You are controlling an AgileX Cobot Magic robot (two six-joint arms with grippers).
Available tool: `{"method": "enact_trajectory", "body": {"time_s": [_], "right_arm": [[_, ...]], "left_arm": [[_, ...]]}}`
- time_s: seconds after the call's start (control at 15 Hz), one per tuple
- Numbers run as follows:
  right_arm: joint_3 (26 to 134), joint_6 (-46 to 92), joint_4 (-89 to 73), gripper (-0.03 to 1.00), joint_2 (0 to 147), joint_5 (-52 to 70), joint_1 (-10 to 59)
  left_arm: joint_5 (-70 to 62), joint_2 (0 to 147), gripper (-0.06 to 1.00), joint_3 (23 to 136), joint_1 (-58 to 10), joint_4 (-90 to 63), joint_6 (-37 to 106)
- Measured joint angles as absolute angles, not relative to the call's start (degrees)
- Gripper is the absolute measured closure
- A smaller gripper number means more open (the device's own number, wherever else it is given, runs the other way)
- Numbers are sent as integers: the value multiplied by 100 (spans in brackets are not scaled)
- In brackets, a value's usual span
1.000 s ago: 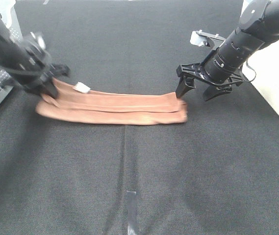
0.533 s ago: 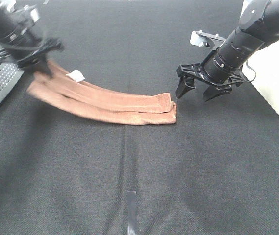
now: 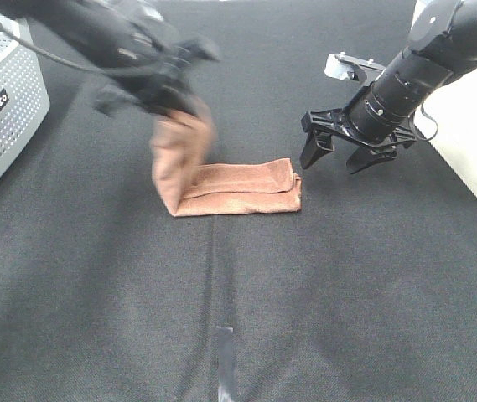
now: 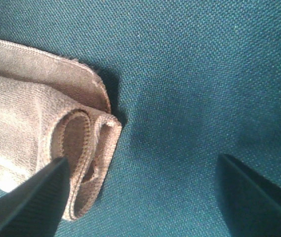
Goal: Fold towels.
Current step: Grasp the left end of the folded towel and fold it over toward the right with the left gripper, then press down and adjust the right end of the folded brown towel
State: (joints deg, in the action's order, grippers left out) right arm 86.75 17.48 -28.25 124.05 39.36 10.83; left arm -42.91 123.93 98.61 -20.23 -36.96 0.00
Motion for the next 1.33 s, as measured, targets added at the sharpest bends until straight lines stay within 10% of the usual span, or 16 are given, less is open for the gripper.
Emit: {"method": "enact_trajectory", "body": {"time_s": [0.27, 0.6, 1.33], "right_arm": [[8675, 1748, -2825, 21, 12405, 4051, 1083], [8675, 1748, -2825, 21, 12382, 4160, 1083], [8709, 3249, -6171, 21, 12003, 5323, 1249]], "left_arm": [[-4165, 13109, 82, 10325, -2487, -3879, -527], [-3564, 13172, 20, 10439, -2653, -4446, -676], [-4074, 13172, 17, 11625, -1352, -3610, 69]]}}
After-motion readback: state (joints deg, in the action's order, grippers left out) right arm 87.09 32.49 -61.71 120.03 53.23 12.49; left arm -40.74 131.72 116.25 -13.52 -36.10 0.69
